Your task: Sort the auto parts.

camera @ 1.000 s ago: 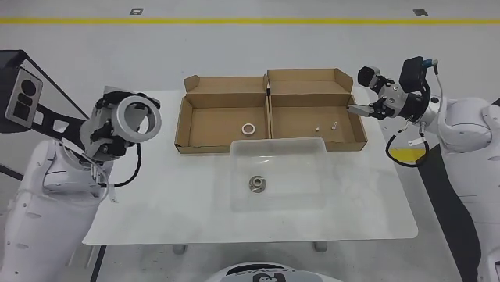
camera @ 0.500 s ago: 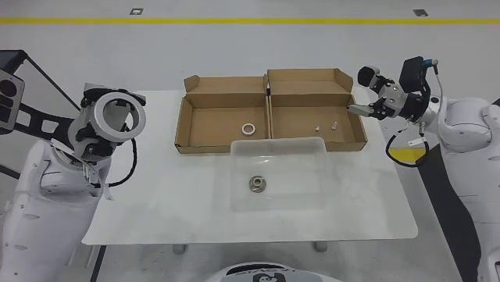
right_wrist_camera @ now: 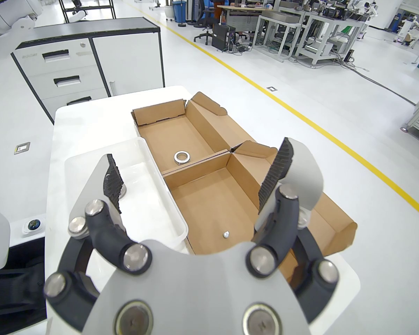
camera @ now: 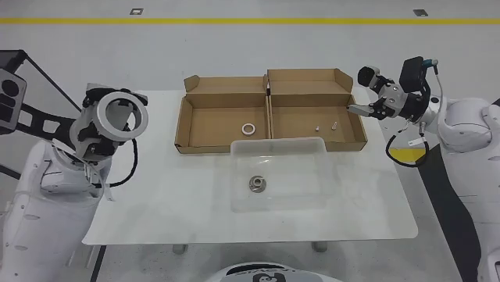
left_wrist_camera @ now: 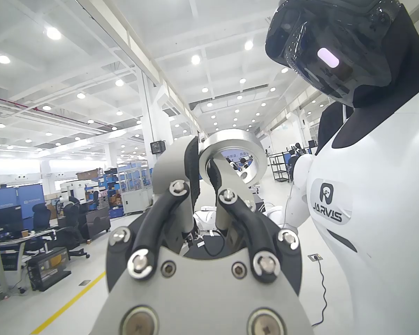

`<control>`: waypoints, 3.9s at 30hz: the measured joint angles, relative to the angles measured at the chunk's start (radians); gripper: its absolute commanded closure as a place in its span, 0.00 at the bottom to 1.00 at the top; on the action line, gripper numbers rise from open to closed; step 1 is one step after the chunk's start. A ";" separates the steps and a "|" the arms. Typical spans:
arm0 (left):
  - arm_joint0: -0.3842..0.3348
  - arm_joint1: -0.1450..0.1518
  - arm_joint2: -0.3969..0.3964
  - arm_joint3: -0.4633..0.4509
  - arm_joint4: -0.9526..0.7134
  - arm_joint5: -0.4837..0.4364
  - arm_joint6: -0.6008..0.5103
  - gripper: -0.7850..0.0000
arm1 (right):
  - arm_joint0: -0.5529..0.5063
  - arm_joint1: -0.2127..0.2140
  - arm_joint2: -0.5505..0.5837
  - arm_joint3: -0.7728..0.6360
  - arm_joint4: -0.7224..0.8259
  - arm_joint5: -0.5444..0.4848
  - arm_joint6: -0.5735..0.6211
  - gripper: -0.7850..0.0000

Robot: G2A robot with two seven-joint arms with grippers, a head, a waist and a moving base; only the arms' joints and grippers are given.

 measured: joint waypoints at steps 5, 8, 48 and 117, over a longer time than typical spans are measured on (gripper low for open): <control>-0.060 0.002 0.080 0.004 0.020 0.047 -0.180 1.00 | 0.000 0.000 0.000 0.000 0.000 0.000 0.000 0.00; -0.110 0.003 0.135 0.020 -0.005 0.063 -0.296 1.00 | 0.000 0.000 0.000 0.000 0.000 0.000 0.000 0.00; -0.742 -0.163 0.831 0.670 0.518 0.466 -0.942 1.00 | 0.000 0.000 0.000 0.000 0.000 0.000 0.000 0.00; -0.856 -0.507 1.105 1.308 0.859 0.619 -1.047 0.54 | 0.000 0.000 0.000 0.000 0.000 0.000 0.000 0.00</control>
